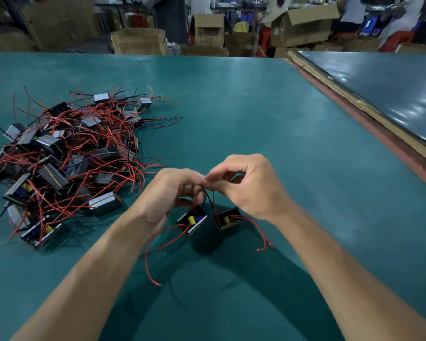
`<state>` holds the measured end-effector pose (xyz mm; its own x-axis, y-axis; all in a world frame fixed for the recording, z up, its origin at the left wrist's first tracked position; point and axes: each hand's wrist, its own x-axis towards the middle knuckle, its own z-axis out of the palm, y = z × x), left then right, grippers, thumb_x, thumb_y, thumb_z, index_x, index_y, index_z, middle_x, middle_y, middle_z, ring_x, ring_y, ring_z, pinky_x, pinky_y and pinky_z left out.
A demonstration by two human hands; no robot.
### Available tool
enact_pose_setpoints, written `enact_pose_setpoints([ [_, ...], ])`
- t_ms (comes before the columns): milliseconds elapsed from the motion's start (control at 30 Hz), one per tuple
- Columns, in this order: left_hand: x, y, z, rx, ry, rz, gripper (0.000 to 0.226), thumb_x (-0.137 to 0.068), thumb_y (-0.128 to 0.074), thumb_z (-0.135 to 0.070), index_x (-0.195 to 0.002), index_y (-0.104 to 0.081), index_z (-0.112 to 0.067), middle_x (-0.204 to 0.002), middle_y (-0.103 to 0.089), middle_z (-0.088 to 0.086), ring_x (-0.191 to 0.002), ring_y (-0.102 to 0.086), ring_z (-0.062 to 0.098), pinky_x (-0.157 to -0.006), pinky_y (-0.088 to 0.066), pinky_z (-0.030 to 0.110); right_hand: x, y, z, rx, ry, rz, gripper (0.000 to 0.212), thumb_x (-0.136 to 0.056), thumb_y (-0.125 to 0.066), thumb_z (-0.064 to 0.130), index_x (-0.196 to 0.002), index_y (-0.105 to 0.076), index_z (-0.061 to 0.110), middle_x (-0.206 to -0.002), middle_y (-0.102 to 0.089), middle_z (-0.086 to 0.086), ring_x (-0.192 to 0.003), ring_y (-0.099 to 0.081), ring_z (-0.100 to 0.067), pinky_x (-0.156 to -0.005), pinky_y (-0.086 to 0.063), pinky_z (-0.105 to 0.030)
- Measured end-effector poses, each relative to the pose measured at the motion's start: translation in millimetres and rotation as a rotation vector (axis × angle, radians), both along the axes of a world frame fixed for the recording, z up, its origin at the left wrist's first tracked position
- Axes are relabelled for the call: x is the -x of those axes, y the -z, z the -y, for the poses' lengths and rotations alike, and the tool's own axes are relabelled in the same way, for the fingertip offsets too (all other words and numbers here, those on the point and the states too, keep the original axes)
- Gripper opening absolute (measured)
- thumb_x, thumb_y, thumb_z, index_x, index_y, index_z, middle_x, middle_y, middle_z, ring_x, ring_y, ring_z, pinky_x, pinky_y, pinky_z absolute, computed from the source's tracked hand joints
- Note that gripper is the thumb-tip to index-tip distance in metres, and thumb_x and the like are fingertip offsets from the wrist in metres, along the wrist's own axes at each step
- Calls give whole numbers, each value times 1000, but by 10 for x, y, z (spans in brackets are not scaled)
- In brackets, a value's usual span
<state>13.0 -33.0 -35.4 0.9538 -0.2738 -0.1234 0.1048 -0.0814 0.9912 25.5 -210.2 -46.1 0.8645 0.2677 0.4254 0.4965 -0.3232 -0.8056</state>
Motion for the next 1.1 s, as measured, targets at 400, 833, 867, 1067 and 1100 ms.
enact_pose_setpoints([
  [400, -2, 113, 50, -135, -78, 269, 6, -78, -77, -3, -75, -76, -8, -59, -53, 5, -58, -40, 15, -55, -32, 25, -17, 33, -6, 123, 82, 13, 14, -81, -79, 11, -79, -79, 25, -70, -70, 14, -64, -63, -7, -60, -48, -20],
  [833, -31, 141, 37, -139, -98, 207, 11, -82, -75, -6, -75, -78, -14, -70, -67, 12, -65, -47, 15, -63, -38, 28, 12, -21, 41, 290, 54, 113, 14, -86, -73, 7, -92, -80, 18, -84, -71, 7, -75, -66, -11, -74, -54, -37],
  [867, -35, 144, 37, -145, -98, 210, 13, -83, -75, -7, -73, -78, -16, -67, -66, 6, -63, -47, 12, -60, -38, 25, 17, -26, 37, 299, 54, 116, 14, -86, -72, 7, -93, -80, 17, -84, -71, 7, -76, -66, -11, -75, -54, -36],
  [1067, -36, 180, 33, -332, -140, 301, 12, -80, -77, -18, -69, -73, -15, -53, -58, -4, -49, -42, 12, -53, -35, 28, 54, -27, -2, 469, 65, 74, 18, -95, -60, 12, -97, -75, 21, -86, -64, 7, -78, -57, -13, -72, -46, -29],
  [1100, -35, 184, 28, -390, -158, 342, 13, -79, -78, -20, -67, -72, -17, -51, -57, -8, -46, -42, 11, -53, -35, 27, 58, -21, -9, 501, 70, 44, 18, -96, -57, 15, -98, -73, 23, -87, -60, 8, -80, -56, -14, -73, -44, -28],
])
